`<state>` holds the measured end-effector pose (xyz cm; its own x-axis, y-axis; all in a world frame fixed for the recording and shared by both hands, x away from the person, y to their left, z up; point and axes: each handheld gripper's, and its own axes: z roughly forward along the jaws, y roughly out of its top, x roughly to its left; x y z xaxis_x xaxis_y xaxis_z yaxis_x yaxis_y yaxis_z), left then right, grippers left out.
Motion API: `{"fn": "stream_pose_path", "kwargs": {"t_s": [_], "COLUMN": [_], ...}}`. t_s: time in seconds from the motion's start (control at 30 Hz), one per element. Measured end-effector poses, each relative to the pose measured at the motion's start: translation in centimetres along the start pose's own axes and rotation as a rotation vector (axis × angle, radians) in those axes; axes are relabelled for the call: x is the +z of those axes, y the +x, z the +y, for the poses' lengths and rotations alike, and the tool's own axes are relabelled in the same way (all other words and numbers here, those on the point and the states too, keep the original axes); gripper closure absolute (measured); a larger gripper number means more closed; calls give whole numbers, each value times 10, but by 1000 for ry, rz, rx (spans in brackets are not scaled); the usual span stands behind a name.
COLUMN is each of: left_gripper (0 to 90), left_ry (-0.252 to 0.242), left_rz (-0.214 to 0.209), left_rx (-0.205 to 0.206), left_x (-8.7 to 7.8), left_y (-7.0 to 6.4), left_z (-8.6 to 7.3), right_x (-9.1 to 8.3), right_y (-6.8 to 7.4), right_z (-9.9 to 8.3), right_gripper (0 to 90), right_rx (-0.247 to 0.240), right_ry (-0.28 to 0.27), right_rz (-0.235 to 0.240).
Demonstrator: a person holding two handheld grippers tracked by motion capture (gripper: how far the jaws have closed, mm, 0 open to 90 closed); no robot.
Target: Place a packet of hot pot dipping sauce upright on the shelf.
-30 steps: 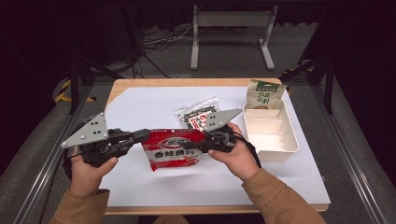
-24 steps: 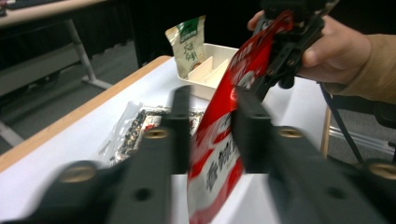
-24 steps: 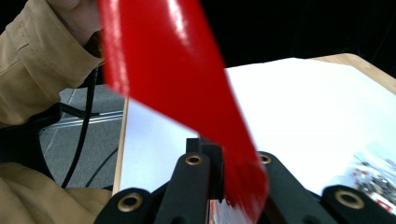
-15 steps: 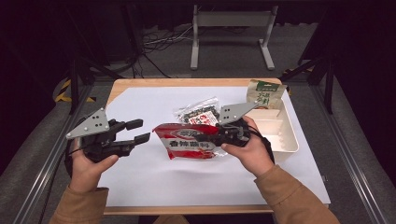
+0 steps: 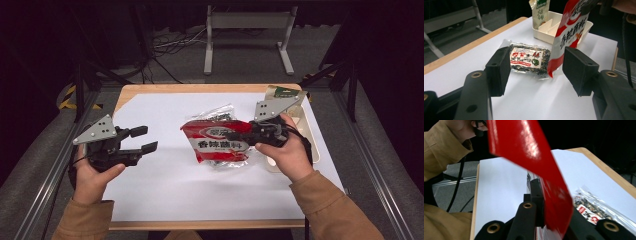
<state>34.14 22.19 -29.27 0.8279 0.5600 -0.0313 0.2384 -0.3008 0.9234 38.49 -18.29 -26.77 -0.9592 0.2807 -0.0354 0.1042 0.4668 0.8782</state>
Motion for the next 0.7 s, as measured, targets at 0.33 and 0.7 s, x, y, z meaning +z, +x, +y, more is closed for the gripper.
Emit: {"fn": "stream_pose_path", "kwargs": {"t_s": [0.33, 0.7], "left_gripper": [390, 380], "left_ry": [21, 38], "left_rz": [24, 56], "left_rx": [-35, -60], "left_x": [-2, -6], "left_y": [9, 15], "left_z": [-8, -17], "right_x": [-25, -47], "right_y": [-17, -35], "right_z": [2, 1], "right_gripper": [895, 895], "right_rx": [-5, -2], "right_ry": [-15, -25], "right_rz": [-50, -84]}}
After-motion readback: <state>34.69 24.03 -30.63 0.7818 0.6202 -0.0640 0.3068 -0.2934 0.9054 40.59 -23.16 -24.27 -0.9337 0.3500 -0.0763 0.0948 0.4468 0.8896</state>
